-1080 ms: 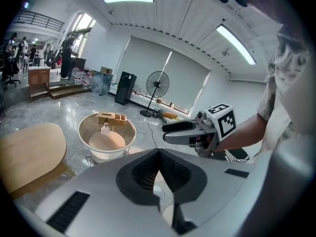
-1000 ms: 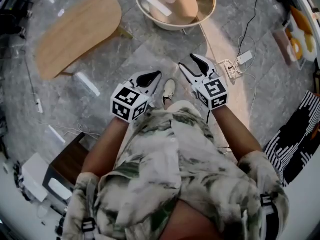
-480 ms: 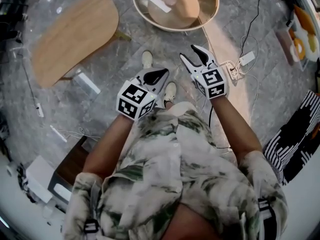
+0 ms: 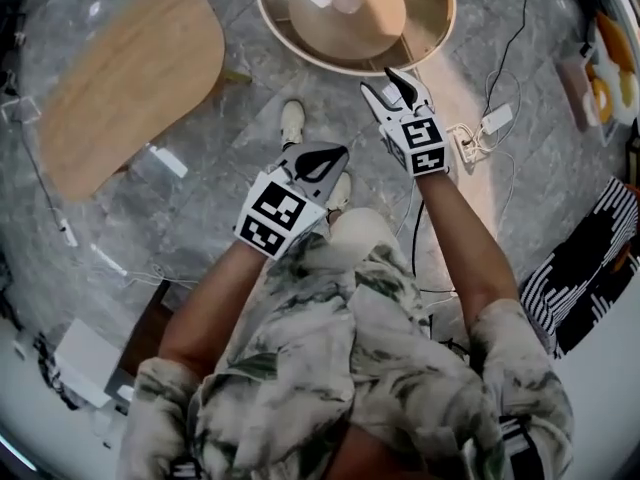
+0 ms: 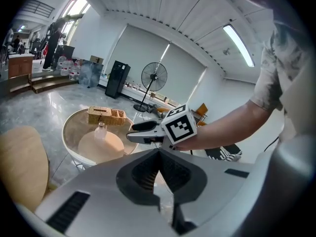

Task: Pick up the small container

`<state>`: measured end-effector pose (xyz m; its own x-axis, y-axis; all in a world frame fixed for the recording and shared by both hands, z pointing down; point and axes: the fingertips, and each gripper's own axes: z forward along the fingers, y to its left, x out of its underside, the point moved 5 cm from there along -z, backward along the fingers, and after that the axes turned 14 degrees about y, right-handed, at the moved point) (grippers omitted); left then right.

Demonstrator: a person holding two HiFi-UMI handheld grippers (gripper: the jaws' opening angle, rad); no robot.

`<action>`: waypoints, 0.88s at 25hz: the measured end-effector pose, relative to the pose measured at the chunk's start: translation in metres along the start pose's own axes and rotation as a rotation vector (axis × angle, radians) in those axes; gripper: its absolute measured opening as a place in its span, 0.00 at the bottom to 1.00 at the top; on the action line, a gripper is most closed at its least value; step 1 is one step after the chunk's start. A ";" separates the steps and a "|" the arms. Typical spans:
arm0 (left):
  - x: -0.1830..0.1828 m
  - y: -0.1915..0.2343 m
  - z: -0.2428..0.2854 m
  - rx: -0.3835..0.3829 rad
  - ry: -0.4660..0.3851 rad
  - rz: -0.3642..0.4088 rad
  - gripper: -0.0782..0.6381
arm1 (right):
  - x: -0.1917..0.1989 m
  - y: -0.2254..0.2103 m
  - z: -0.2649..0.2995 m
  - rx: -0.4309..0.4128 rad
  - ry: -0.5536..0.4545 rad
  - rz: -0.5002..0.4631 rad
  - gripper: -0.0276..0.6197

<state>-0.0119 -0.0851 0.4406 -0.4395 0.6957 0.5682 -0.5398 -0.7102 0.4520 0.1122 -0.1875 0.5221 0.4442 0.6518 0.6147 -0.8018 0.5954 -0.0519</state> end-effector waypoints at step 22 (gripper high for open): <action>-0.056 0.190 0.080 0.111 0.094 0.022 0.14 | -0.052 -0.126 0.246 0.103 0.052 0.152 0.39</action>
<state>-0.0330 -0.2678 0.5495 -0.5183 0.6833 0.5142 -0.4490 -0.7292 0.5164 0.0923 -0.4120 0.6903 0.3326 0.7558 0.5641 -0.8969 0.4384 -0.0586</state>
